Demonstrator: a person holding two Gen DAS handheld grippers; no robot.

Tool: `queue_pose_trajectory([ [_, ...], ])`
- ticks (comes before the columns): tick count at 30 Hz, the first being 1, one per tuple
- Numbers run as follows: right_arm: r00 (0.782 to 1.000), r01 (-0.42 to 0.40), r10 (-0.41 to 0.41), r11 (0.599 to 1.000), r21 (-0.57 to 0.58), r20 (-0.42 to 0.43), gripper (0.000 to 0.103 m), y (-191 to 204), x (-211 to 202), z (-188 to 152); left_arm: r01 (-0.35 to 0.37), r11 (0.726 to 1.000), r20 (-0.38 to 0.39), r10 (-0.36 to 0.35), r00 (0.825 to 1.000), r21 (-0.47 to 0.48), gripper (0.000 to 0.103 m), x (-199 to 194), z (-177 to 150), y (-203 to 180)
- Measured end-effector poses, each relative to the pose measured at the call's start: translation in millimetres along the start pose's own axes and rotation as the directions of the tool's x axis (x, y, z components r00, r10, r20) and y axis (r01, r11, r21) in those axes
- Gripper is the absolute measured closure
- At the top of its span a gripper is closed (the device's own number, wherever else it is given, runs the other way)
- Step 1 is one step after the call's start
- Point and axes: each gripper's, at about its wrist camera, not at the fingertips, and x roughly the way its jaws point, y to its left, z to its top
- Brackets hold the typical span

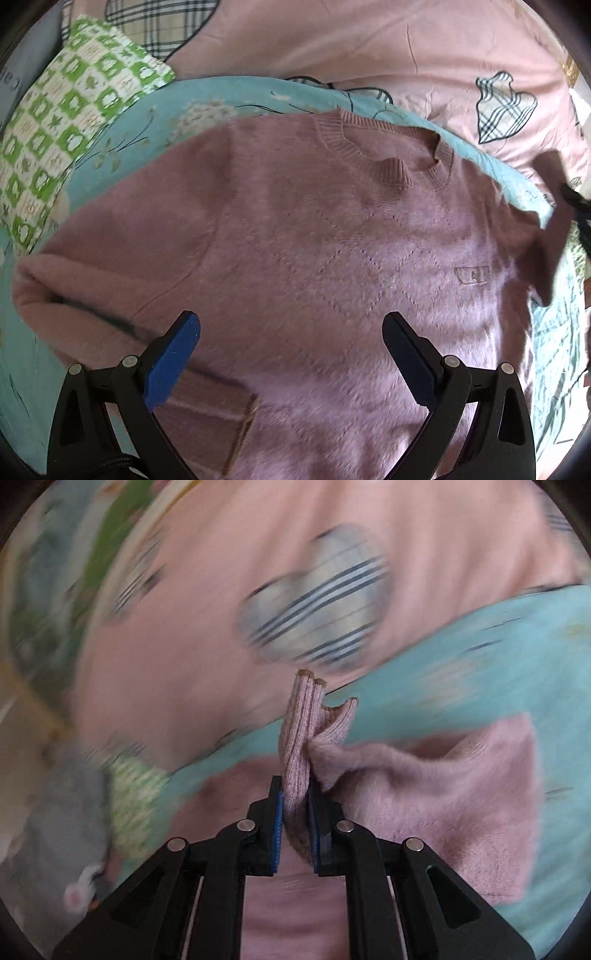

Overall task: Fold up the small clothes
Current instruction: 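Grasp the sweater sleeve cuff with the right gripper and lift it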

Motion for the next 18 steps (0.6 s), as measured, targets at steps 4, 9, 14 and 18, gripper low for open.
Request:
queue_pose_trajectory([
  [4,0.986,-0.119,0.109,0.990,-0.076,-0.129,0.090,60,60,-36,0.036,0.999,0.013,-0.036,0.999,-0.029,0.004,-14,-7,18],
  [9,0.950,-0.211,0.174,0.970,-0.120,-0.259,0.090,107,112,-75,0.054,0.996,0.015,-0.053,0.999,-0.072,0.004,-22,-14,34],
  [14,0.912,-0.269,0.211,0.955,-0.126,-0.352,0.091,130,149,-101,0.065,0.993,0.010,-0.064,0.998,-0.099,0.004,-22,-18,42],
  [18,0.878,-0.307,0.225,0.942,-0.137,-0.423,0.090,142,166,-113,0.082,0.990,-0.012,-0.084,0.996,-0.116,0.004,-13,-14,42],
])
